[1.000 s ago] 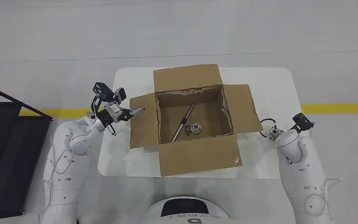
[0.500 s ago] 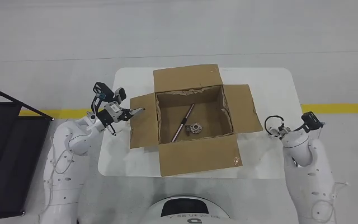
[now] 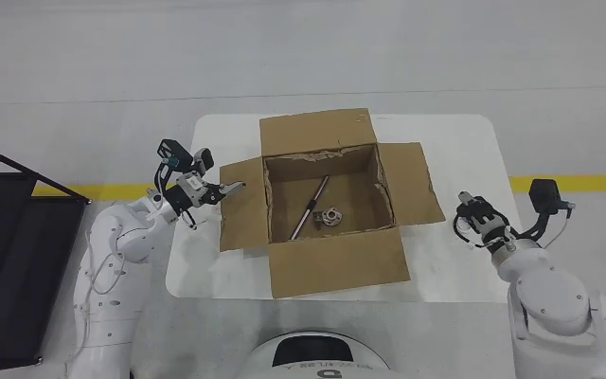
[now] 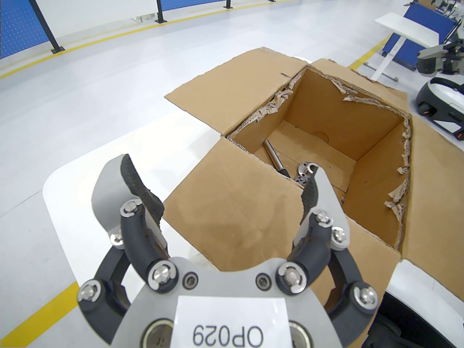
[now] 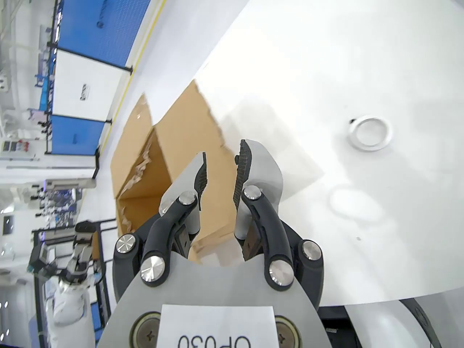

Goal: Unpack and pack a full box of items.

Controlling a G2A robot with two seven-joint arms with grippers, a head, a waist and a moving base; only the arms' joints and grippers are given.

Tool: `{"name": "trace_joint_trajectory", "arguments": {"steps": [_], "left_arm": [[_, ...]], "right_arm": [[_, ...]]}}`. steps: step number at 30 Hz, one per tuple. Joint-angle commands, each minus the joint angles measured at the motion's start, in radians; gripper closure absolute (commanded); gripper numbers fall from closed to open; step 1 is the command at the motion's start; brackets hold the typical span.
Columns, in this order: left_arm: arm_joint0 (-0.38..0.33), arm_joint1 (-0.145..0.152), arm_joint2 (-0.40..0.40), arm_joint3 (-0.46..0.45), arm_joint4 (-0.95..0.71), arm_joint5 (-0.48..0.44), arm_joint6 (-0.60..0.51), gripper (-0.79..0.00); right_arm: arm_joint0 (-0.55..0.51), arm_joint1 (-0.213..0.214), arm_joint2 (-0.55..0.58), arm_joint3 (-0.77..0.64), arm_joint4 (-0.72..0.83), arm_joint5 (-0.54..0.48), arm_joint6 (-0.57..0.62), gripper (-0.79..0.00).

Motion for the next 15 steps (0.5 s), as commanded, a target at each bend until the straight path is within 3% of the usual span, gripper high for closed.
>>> {"name": "trace_joint_trajectory", "arguments": {"steps": [1, 2, 3, 4, 15], "left_arm": [[0.0, 0.0, 0.0, 0.0, 0.0, 0.0, 0.0, -0.785], [0.0, 0.0, 0.0, 0.0, 0.0, 0.0, 0.0, -0.785], [0.0, 0.0, 0.0, 0.0, 0.0, 0.0, 0.0, -0.785], [0.0, 0.0, 0.0, 0.0, 0.0, 0.0, 0.0, -0.785], [0.0, 0.0, 0.0, 0.0, 0.0, 0.0, 0.0, -0.785]], "right_arm": [[0.022, 0.002, -0.02, -0.01, 0.016, 0.015, 0.042, -0.283], [0.028, 0.003, -0.026, -0.011, 0.021, 0.021, 0.053, -0.332], [0.039, 0.004, -0.033, -0.009, 0.03, 0.03, 0.069, -0.459], [0.042, 0.004, -0.034, -0.008, 0.031, 0.034, 0.073, -0.785], [0.046, 0.003, -0.036, -0.002, 0.066, 0.022, 0.074, -0.785]]}}
